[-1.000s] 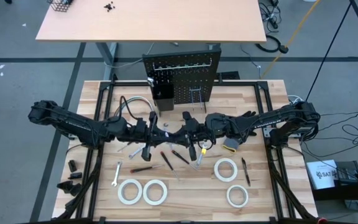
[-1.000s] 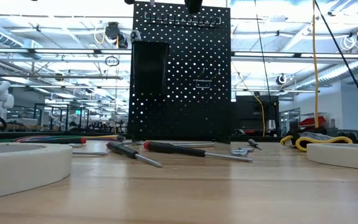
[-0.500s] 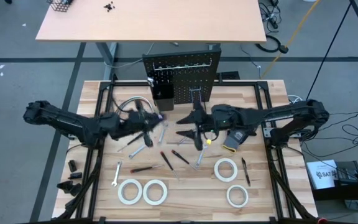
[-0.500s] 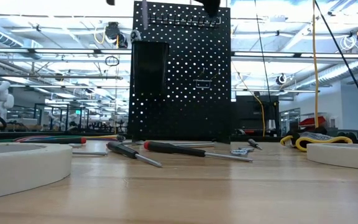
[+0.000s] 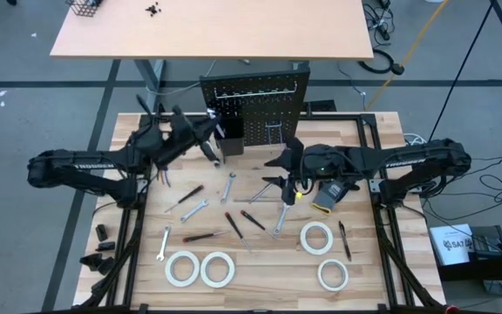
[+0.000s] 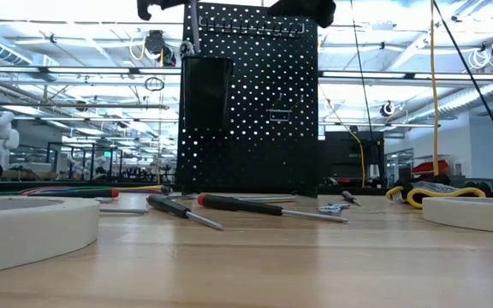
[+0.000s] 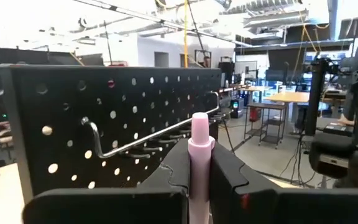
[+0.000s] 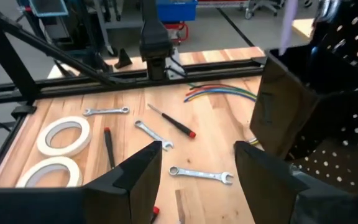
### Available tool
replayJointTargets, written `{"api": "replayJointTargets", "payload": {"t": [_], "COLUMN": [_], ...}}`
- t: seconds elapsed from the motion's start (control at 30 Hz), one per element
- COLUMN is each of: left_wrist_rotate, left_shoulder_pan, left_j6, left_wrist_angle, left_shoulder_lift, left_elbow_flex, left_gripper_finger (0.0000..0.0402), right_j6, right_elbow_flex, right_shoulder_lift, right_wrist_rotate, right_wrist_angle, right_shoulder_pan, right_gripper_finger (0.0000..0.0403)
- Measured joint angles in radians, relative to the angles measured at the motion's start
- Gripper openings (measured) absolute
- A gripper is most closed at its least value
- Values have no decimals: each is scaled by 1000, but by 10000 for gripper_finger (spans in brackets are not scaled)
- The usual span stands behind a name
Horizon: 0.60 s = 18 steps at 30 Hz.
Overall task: Hang tools onto peg board
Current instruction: Put the violet pen into the peg board
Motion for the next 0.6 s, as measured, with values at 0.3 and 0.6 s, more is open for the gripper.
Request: {"api": "replayJointTargets", "payload": {"t": [0.3, 0.6], "left_wrist_rotate": [17, -12], "left_shoulder_pan": [40, 40], "left_j6": [29, 35], "left_wrist_angle": [-8, -60], "left_shoulder_lift": [18, 22], "left_elbow_flex": [0, 0], "left_gripper_finger": [20, 76], "right_j6": [7, 15], "right_elbow_flex": [0, 0], "right_shoulder_lift": [26, 26], "right_wrist_rotate": [-2, -3], "right_wrist_angle": [-5, 0], "right_shoulder_pan": [9, 24], "right_gripper_finger": [196, 196]}}
